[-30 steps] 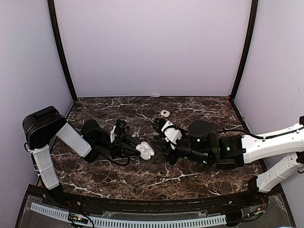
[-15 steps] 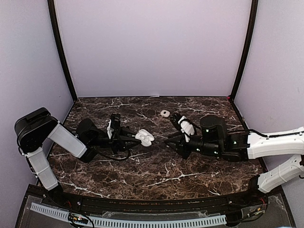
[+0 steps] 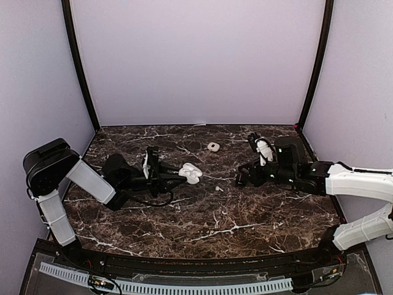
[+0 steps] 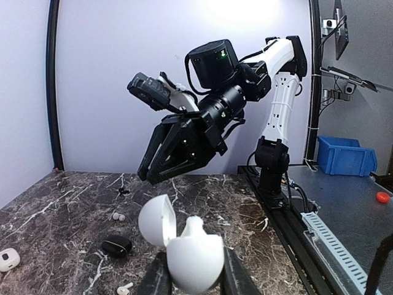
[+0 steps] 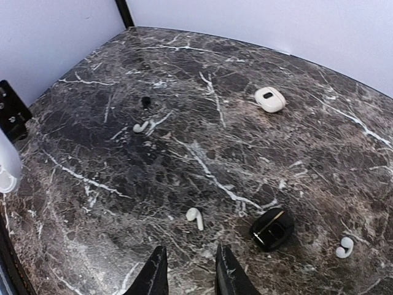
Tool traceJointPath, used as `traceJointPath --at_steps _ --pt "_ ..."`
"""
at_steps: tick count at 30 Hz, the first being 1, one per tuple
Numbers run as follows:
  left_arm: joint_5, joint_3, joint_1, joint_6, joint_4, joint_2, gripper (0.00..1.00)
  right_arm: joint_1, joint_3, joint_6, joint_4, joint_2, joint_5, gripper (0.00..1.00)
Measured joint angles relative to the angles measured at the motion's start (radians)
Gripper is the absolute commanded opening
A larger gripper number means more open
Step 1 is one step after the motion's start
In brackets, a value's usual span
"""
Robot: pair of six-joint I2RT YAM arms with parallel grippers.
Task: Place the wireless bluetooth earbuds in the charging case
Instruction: Pick up the right earbud from the center of the board.
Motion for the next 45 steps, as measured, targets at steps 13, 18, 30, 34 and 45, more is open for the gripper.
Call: traceJointPath --at_steps 13,18,30,34,45 --pt "-0.152 0.010 -0.030 0.137 -0.041 0.003 0.00 -0.164 0.015 0.075 -0.092 0.028 0.053 0.28" --pt "-0.174 -0.001 -0.031 0.180 -0.057 0.001 0.00 -0.188 0.039 0.095 -0.119 0.050 0.060 0.28" --pt "-0.235 -0.098 -0.043 0.250 -0.069 -0.043 0.00 -0.263 0.091 0.188 -0.174 0.119 0.106 0.35" --pt "-0.245 -0.124 -0.043 0.264 -0.068 -0.044 0.00 -0.293 0.100 0.210 -0.195 0.119 0.129 0.43" --pt "-0.261 -0.127 -0.043 0.268 -0.033 -0.043 0.00 -0.439 0.102 0.274 -0.214 0.153 0.126 0.87"
